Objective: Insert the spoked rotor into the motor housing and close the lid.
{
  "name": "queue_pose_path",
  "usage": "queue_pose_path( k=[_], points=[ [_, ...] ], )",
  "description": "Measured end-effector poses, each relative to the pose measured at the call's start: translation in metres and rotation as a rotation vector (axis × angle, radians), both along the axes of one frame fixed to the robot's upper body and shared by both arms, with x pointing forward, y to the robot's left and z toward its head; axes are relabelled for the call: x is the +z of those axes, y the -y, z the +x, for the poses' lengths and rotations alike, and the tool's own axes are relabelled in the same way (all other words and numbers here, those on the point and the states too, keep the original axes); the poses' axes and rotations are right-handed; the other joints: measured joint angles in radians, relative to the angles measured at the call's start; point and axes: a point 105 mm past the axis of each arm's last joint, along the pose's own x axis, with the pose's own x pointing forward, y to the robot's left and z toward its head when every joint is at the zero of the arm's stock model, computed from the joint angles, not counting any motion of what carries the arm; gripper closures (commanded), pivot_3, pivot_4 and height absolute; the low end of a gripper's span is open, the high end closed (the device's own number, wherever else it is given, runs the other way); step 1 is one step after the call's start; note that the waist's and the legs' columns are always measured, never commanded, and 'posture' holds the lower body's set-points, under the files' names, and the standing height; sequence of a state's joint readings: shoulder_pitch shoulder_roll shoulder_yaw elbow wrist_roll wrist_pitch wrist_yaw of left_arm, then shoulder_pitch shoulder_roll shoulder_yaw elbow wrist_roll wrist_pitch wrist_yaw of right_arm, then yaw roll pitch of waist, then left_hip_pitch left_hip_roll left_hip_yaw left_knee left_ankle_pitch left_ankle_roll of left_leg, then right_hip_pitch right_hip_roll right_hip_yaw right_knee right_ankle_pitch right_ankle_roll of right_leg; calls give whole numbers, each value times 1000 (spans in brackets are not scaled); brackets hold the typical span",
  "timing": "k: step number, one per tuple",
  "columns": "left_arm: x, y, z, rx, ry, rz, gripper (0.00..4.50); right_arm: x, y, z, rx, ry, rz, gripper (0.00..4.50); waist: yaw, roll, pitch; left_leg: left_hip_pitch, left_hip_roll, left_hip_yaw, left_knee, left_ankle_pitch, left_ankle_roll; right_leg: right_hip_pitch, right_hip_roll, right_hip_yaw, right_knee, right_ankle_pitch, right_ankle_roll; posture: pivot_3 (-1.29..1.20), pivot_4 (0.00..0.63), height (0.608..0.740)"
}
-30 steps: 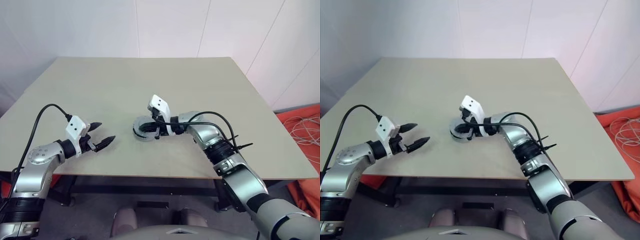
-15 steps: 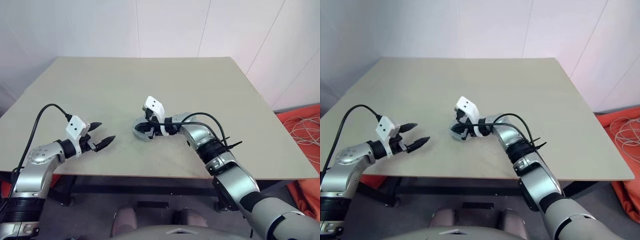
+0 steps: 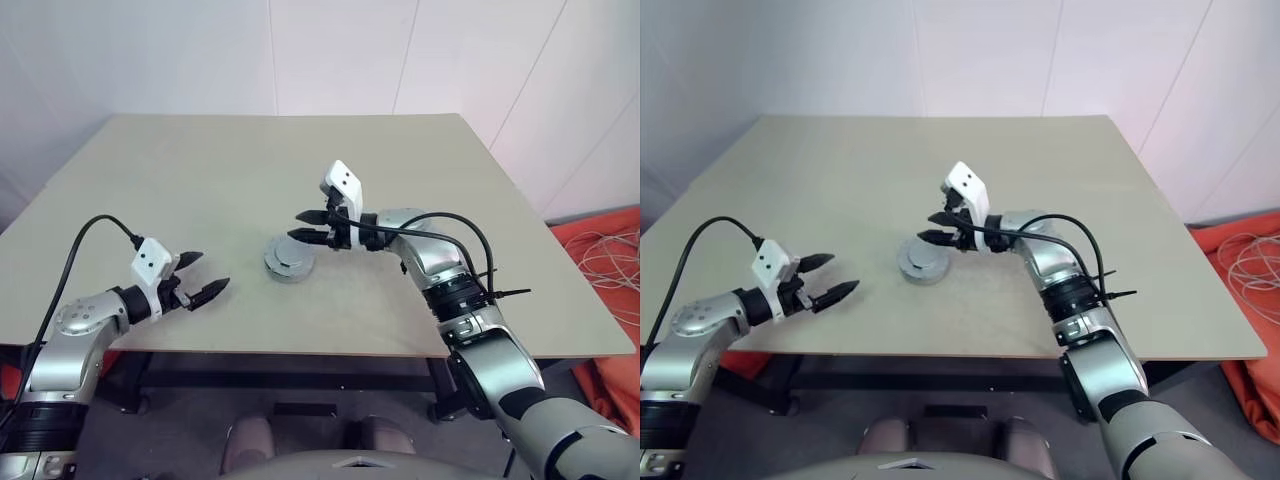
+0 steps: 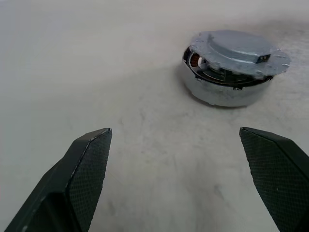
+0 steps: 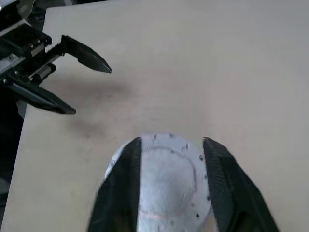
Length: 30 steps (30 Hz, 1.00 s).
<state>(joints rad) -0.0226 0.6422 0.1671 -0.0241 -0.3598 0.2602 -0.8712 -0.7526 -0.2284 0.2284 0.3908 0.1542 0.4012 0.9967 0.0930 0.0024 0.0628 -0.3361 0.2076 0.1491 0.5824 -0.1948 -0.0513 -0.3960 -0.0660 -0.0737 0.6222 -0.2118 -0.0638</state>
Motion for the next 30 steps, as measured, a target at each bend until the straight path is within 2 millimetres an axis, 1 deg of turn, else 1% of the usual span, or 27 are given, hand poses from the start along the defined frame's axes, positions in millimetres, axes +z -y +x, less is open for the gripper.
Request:
queue_pose_path(
  k=[2,4,5,7,14,19,26,29,30],
  points=[
    [-2,1,-3,-10,-15,-9,0,-10,2,0,9,-23,-19,876,-1,0,0,0,0,0,0,0,0,0,0,0,0,0,0,0,0,740],
    [-2,3,-6,-24,-19,-15,0,-18,1,-2,27,-31,-35,98,0,0,0,0,0,0,0,0,0,-1,0,0,0,0,0,0,0,740],
    [-1,4,-6,-29,-15,-20,0,-21,1,-2,38,-31,-47,10,0,0,0,0,0,0,0,0,0,-1,0,0,0,0,0,0,0,740],
    [3,5,-7,-34,-6,-34,0,-28,-1,-3,64,-32,-73,10,0,0,0,0,0,0,0,0,0,0,0,0,0,2,-3,0,0,740],
    [2,7,-12,-41,-7,-32,0,-25,-14,3,119,-4,-93,10,-1,0,0,-1,0,0,0,0,0,-1,0,0,0,3,-5,0,0,740],
    [2,6,-13,-36,-9,-31,0,-39,-19,1,144,-8,-126,10,0,0,0,-1,0,0,0,0,0,-1,0,0,0,3,-6,0,0,740],
    [3,3,-13,-19,0,-29,0,-45,-21,4,143,-3,-157,10,-1,0,0,-1,0,0,0,0,0,-1,0,0,0,3,-6,0,0,740],
    [4,3,-13,-18,0,-28,0,-49,-22,4,137,-18,-154,581,-1,0,0,-1,1,0,0,0,0,-1,0,0,0,3,-6,0,0,740],
    [4,3,-13,-18,0,-27,0,-49,-22,5,132,-21,-151,906,-1,0,0,-1,1,0,0,0,0,-1,0,0,0,3,-6,0,0,740]
  ],
)
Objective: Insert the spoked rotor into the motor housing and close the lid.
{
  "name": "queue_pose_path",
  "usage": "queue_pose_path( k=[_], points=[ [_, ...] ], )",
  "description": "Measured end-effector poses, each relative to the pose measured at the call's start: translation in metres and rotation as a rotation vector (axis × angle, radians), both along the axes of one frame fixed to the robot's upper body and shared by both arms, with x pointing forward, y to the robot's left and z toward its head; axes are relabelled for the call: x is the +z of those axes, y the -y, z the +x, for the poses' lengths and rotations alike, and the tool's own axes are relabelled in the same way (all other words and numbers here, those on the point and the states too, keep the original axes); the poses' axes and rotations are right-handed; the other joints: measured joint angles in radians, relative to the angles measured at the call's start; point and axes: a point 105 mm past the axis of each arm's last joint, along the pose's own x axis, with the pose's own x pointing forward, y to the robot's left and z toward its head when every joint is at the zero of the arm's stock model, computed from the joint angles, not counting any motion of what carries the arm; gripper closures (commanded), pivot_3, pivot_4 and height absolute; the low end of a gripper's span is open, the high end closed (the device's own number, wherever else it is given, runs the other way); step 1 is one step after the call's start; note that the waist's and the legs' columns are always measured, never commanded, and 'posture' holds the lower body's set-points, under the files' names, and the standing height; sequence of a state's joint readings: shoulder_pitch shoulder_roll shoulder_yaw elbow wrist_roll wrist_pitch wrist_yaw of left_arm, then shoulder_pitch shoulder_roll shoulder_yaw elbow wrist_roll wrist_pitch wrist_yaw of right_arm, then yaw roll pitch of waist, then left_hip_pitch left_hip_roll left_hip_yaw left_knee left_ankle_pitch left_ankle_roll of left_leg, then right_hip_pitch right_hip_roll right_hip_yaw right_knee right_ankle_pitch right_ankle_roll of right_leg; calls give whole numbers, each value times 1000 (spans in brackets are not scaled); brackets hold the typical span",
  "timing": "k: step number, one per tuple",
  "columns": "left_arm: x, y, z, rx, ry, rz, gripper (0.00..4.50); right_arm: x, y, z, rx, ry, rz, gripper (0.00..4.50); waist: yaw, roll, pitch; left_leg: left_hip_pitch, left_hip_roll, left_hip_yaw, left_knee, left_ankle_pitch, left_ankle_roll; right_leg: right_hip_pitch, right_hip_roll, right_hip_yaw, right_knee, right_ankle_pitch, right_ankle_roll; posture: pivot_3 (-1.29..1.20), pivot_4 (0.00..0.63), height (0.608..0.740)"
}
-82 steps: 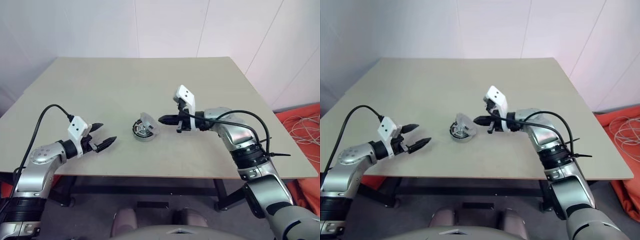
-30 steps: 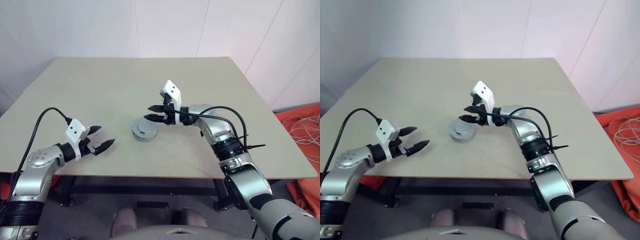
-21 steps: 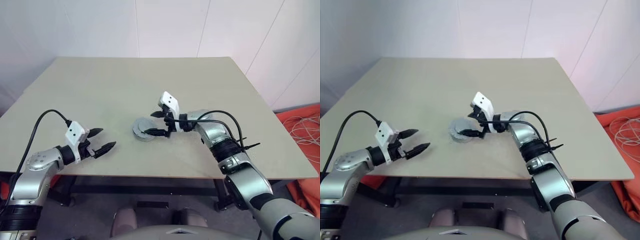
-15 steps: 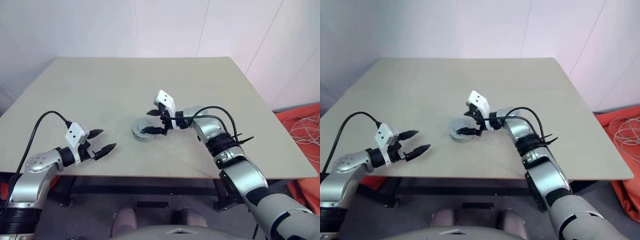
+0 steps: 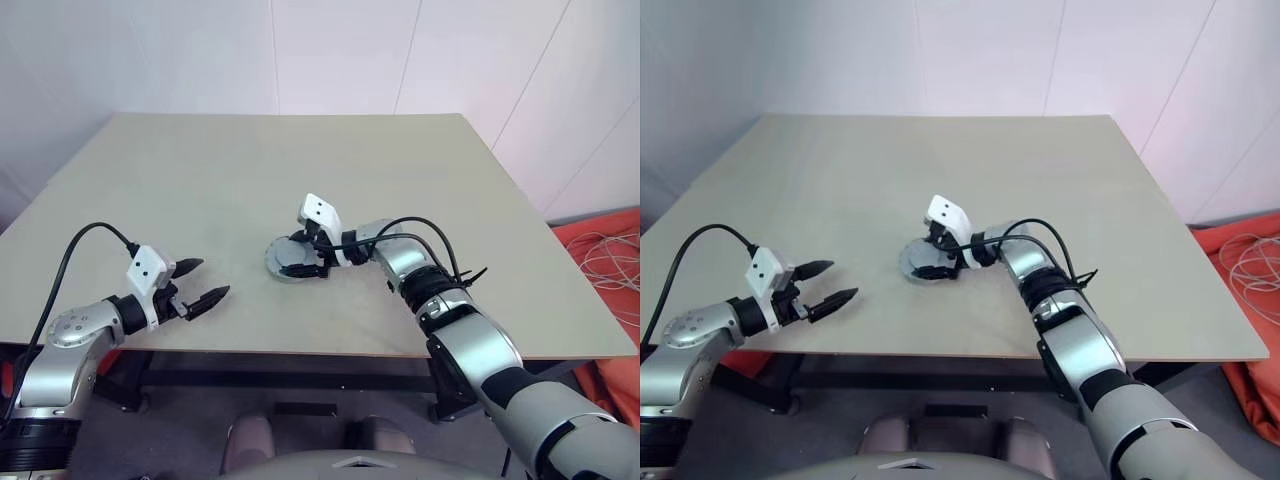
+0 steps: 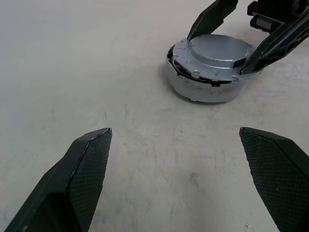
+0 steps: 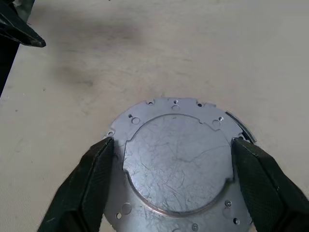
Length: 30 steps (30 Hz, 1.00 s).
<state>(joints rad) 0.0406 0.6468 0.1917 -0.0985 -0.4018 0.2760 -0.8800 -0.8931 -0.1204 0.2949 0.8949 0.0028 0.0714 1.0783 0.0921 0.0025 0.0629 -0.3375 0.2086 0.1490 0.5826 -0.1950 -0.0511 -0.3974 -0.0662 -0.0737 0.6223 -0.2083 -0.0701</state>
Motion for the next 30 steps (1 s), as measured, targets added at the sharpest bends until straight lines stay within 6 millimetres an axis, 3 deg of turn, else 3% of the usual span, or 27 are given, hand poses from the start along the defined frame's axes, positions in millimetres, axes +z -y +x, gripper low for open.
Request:
queue_pose_path(
  k=[2,30],
  points=[
    [0,0,0,1,-2,1,0,0,0,1,-7,-2,4,1399,0,0,0,0,0,0,0,0,0,0,0,0,0,0,0,0,0,740],
    [3,2,4,0,12,0,0,14,-1,9,-86,-10,32,1397,1,0,0,-4,0,0,0,0,0,-4,0,0,0,0,0,0,0,740]
  ],
)
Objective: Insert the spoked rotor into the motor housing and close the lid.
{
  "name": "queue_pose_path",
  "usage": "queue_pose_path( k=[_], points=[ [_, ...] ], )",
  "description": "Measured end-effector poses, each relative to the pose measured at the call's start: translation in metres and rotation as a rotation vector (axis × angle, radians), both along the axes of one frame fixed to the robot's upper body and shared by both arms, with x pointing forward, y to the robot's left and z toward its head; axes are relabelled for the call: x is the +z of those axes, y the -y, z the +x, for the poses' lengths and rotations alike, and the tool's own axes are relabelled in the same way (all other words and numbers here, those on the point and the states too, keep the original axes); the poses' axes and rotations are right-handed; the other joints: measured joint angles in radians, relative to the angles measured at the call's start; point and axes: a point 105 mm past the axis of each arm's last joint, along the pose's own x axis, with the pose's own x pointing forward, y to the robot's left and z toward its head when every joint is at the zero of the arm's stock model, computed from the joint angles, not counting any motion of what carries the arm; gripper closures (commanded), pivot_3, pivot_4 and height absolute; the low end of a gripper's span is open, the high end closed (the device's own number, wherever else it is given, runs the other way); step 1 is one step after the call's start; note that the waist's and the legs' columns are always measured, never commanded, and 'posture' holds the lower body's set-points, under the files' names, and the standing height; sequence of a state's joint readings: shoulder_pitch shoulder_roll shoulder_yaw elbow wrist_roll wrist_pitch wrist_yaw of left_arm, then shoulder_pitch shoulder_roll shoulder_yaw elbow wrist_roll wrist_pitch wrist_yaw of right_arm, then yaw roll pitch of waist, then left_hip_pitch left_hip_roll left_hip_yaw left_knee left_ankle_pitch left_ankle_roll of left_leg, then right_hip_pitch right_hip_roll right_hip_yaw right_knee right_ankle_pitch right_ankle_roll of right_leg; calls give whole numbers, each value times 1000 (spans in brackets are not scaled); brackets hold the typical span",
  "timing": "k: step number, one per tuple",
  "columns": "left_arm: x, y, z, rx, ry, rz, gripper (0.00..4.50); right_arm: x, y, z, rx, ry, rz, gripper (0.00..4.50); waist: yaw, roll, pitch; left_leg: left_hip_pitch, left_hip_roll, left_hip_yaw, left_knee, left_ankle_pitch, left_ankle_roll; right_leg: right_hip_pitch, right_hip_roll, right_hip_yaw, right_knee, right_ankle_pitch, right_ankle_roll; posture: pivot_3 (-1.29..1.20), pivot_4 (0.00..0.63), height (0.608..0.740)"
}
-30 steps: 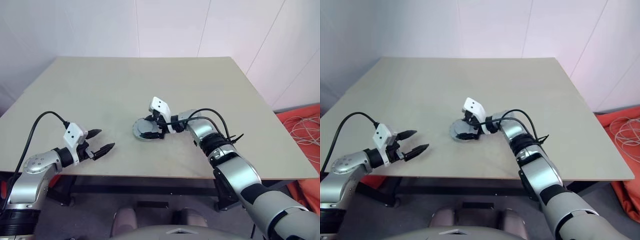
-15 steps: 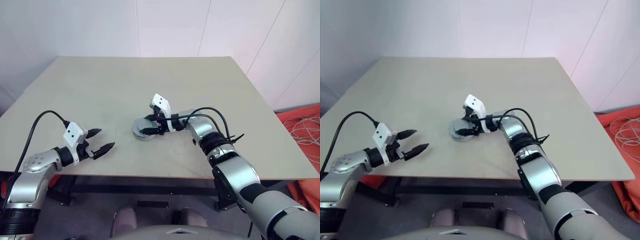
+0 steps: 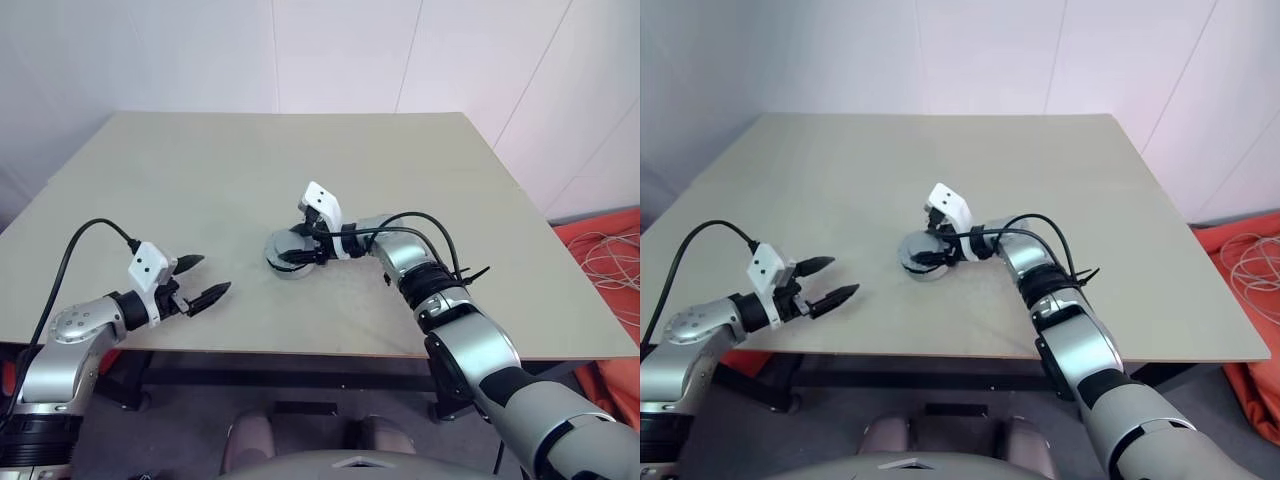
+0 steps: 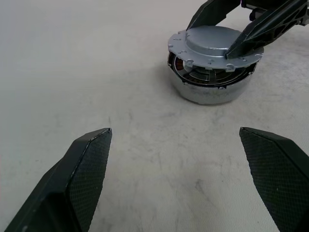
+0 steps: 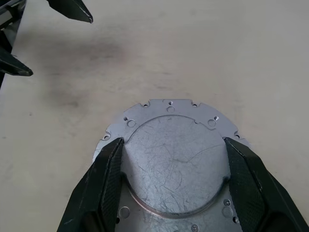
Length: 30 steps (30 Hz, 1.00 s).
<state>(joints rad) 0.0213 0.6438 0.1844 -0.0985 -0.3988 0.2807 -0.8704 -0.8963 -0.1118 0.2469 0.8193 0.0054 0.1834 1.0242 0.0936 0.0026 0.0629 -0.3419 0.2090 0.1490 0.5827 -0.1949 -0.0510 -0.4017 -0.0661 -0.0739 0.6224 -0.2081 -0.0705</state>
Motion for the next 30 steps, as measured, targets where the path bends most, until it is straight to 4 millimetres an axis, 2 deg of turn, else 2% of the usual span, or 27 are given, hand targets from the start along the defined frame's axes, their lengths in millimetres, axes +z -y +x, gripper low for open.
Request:
queue_pose_path(
  k=[30],
  points=[
    [-3,4,0,-12,-19,-4,0,-12,0,0,-30,4,-61,1397,-1,0,0,1,0,0,0,0,0,1,0,0,1,0,0,0,0,740]
  ],
)
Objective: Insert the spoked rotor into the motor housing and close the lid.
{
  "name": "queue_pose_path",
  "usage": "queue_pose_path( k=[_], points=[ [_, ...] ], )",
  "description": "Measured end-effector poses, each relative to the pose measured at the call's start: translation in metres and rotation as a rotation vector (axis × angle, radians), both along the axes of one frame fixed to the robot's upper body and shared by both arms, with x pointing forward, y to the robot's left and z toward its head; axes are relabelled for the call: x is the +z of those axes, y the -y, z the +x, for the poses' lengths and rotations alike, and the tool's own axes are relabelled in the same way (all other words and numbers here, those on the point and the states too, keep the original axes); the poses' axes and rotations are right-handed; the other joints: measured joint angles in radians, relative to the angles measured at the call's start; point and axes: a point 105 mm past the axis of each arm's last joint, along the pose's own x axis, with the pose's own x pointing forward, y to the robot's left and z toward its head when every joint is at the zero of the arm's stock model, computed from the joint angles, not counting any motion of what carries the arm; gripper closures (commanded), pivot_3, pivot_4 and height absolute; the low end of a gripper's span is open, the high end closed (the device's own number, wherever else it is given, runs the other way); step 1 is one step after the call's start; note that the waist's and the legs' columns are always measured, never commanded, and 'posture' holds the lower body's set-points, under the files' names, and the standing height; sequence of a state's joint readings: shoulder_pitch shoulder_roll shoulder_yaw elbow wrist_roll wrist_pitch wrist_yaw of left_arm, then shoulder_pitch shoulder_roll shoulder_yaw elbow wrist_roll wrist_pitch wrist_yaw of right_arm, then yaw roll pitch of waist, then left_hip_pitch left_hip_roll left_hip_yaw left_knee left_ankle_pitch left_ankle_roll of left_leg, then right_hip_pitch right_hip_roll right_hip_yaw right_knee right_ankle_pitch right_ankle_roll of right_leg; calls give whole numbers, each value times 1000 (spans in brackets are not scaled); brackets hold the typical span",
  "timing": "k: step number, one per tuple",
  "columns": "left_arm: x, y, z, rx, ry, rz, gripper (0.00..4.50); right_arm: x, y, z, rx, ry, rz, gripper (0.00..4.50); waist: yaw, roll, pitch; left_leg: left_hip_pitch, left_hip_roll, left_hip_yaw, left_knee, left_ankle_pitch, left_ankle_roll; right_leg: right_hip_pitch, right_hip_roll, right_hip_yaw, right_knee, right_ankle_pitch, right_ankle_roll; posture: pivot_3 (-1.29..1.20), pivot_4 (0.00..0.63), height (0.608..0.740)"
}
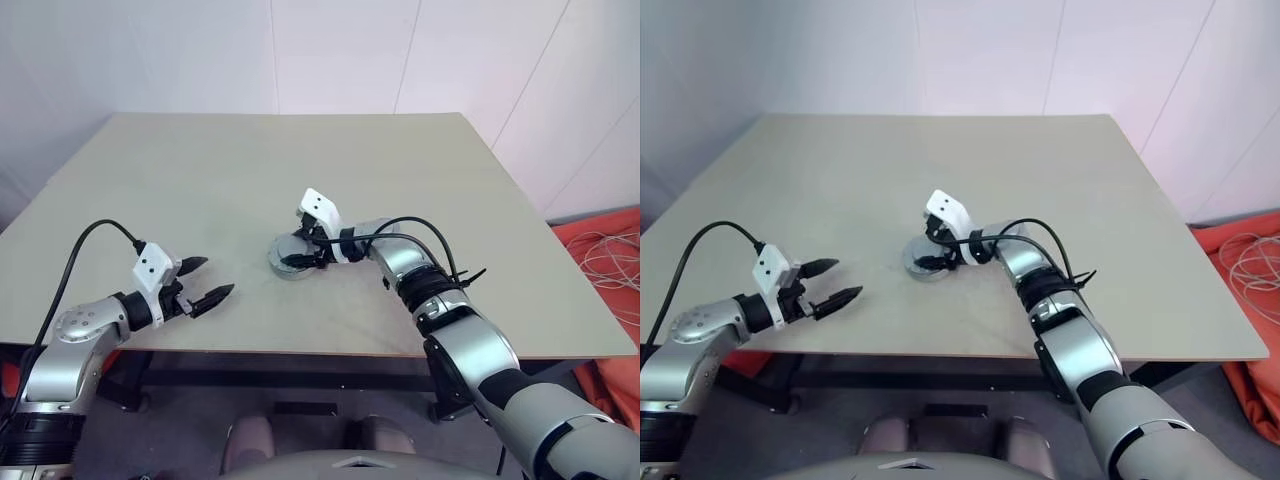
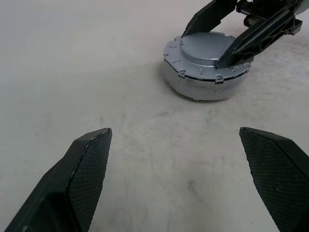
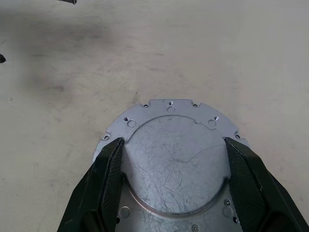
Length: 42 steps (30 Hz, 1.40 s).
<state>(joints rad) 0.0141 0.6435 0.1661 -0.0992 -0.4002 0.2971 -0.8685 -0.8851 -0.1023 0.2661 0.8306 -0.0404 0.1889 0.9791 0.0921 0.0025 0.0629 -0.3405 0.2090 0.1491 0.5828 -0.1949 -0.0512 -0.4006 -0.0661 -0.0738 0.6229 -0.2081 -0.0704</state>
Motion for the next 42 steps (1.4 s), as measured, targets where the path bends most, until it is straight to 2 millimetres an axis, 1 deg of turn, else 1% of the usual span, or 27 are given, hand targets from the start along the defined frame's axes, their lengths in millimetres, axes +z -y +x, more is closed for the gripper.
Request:
queue_pose_path(
  k=[14,19,23,25,28,34,36,40,42],
  points=[
    [2,0,7,31,-20,-22,0,-4,0,0,-14,-24,-6,1397,-1,0,0,6,0,0,0,0,0,6,0,0,0,-1,1,0,0,740],
    [5,-1,11,49,-18,-26,0,-7,1,1,-19,-35,-11,1397,-1,0,0,8,0,0,0,0,0,10,0,0,0,-3,5,0,0,740],
    [7,-2,14,65,-22,-40,0,-8,1,1,-26,-38,-14,1397,-1,0,-1,9,0,0,0,0,0,12,0,0,0,-4,6,0,0,740],
    [12,-3,17,83,-13,-69,0,-9,1,2,-28,-38,-17,1397,0,-1,-1,10,0,0,0,0,0,12,0,0,0,-4,6,0,0,740],
    [20,-7,22,111,8,-95,0,-10,1,2,-31,-42,-21,1397,-1,-1,-2,11,0,0,0,0,0,13,0,0,0,-4,6,0,0,740],
    [34,-24,25,176,26,-178,0,-10,0,2,-40,-55,-16,1397,-1,-2,-3,12,0,0,0,0,0,14,0,0,0,-4,6,0,0,740],
    [35,-28,23,179,22,-178,0,-11,0,2,-32,-42,-19,1397,-1,-2,-3,12,0,0,0,0,0,14,0,0,0,-4,6,0,0,740],
    [30,-35,18,178,-4,-155,0,-11,2,1,-24,-39,-21,1397,1,-2,-3,12,0,0,0,0,0,14,0,0,-1,-4,7,0,0,740],
    [30,-35,18,174,-6,-150,0,-11,3,1,-25,-39,-21,1397,1,-2,-3,11,0,0,0,0,0,14,0,0,-1,-4,7,0,0,740]
  ],
)
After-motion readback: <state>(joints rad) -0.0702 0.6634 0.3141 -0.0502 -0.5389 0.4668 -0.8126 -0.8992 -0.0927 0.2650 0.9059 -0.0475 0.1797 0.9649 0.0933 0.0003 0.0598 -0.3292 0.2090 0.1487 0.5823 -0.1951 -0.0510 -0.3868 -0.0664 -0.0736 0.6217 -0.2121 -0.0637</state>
